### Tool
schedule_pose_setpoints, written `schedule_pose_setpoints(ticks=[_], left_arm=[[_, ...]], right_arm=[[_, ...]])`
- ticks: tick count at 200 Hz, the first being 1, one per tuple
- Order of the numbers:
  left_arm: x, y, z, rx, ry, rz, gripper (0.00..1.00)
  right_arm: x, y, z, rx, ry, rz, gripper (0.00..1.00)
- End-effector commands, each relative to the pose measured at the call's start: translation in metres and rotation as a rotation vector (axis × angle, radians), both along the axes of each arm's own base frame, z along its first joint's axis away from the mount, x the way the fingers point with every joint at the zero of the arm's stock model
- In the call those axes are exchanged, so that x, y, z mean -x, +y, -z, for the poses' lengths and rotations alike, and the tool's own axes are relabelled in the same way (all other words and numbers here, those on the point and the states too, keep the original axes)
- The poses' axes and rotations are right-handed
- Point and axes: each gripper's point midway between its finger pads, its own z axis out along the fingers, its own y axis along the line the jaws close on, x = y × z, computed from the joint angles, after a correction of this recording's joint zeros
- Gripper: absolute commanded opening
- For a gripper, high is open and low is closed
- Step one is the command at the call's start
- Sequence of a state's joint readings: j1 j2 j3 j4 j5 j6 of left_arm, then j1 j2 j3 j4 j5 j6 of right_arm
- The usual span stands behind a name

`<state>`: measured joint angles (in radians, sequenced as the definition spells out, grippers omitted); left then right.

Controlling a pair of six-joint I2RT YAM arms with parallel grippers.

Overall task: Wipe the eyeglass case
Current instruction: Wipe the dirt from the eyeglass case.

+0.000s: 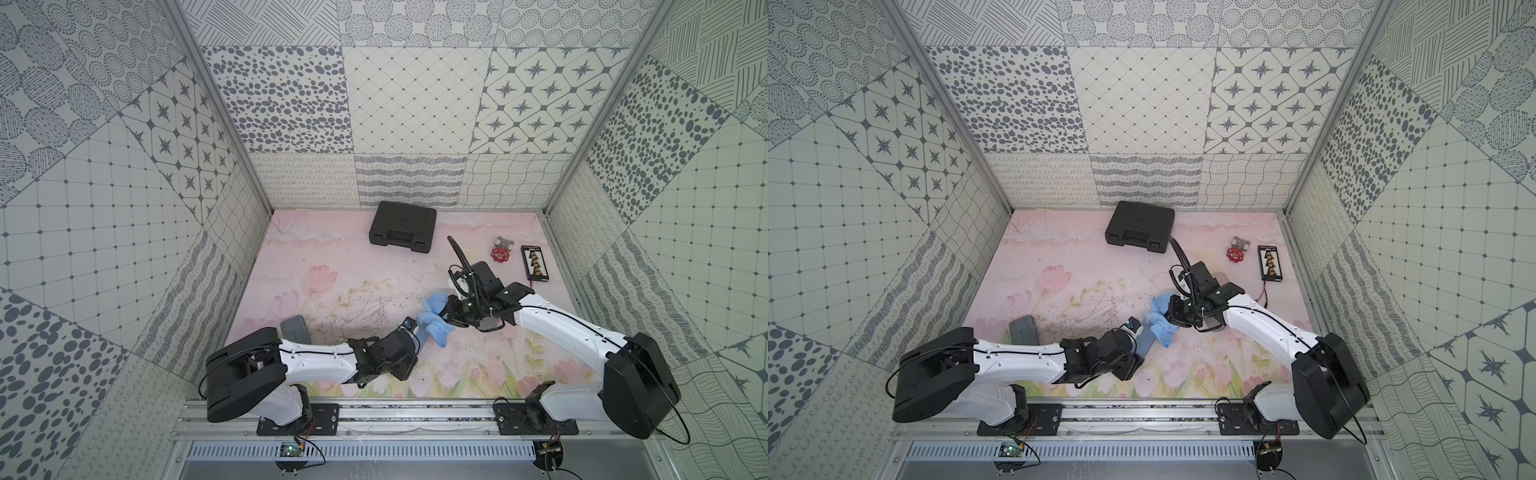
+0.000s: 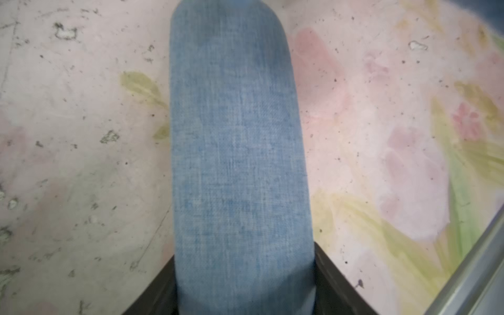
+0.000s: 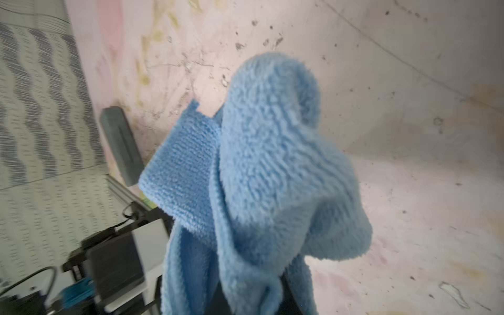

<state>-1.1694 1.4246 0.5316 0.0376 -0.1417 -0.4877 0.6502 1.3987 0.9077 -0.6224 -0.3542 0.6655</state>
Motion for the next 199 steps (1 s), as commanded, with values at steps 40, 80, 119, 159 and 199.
schedule_pose_setpoints(ticks=[40,80,119,159,199], left_arm=[[0.01,0.004,0.003,-0.016,0.041,0.047,0.29],[0.008,0.007,0.002,-0.027,0.026,0.048,0.29],[0.006,0.007,-0.002,-0.027,0.009,0.044,0.29],[0.003,0.01,-0.005,-0.049,-0.013,0.043,0.29],[0.0,0.011,-0.008,-0.048,-0.034,0.042,0.3]], right_arm=[[0.007,0.023,0.047,0.27,-0.046,-0.163,0.0],[-0.033,-0.056,0.049,0.623,-0.133,-0.105,0.0],[-0.038,-0.025,-0.001,0.522,-0.242,-0.161,0.0],[0.016,0.061,0.002,0.143,-0.074,-0.266,0.0],[0.018,0.038,0.048,0.165,0.028,-0.228,0.0]])
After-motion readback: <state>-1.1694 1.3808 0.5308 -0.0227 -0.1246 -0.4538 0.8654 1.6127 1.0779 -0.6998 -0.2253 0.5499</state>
